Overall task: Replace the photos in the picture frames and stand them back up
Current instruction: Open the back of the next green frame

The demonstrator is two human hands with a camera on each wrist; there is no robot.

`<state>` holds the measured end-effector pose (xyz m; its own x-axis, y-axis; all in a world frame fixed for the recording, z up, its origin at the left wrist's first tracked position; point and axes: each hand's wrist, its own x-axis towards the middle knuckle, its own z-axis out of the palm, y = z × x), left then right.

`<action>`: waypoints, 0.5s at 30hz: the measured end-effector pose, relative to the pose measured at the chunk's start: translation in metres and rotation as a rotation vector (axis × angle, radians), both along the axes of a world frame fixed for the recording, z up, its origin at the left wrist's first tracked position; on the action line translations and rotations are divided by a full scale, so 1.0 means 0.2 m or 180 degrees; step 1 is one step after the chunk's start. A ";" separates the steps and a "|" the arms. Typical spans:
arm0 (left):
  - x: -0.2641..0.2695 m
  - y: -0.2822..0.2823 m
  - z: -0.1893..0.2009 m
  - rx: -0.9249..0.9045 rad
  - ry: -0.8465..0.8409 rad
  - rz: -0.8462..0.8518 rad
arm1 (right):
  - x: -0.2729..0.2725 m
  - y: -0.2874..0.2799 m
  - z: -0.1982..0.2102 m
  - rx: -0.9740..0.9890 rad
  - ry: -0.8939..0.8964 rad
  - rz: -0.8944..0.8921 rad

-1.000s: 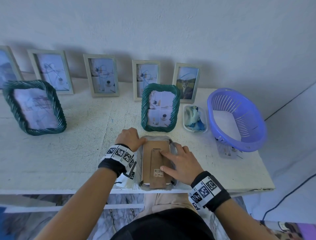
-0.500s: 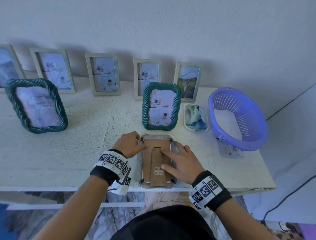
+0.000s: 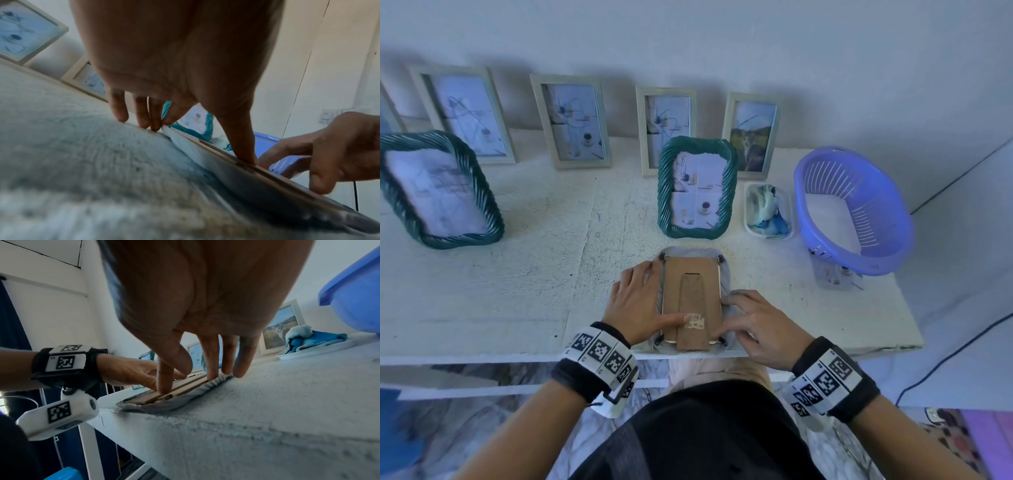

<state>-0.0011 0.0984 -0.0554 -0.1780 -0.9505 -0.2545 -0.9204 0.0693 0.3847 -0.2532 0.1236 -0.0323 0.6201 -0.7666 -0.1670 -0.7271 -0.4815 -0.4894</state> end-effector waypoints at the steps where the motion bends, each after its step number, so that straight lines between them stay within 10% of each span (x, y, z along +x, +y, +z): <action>1: 0.00 0.00 0.00 -0.0016 -0.0016 0.0005 | 0.00 0.00 0.00 0.0012 0.0028 0.0028; 15: -0.01 0.01 0.03 -0.0002 -0.0015 0.0078 | 0.00 -0.01 -0.06 -0.0295 0.0042 -0.0054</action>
<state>-0.0041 0.0995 -0.0503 -0.1534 -0.9548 -0.2548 -0.9237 0.0469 0.3803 -0.2535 0.1226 -0.0442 0.6051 -0.7894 -0.1029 -0.7416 -0.5119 -0.4336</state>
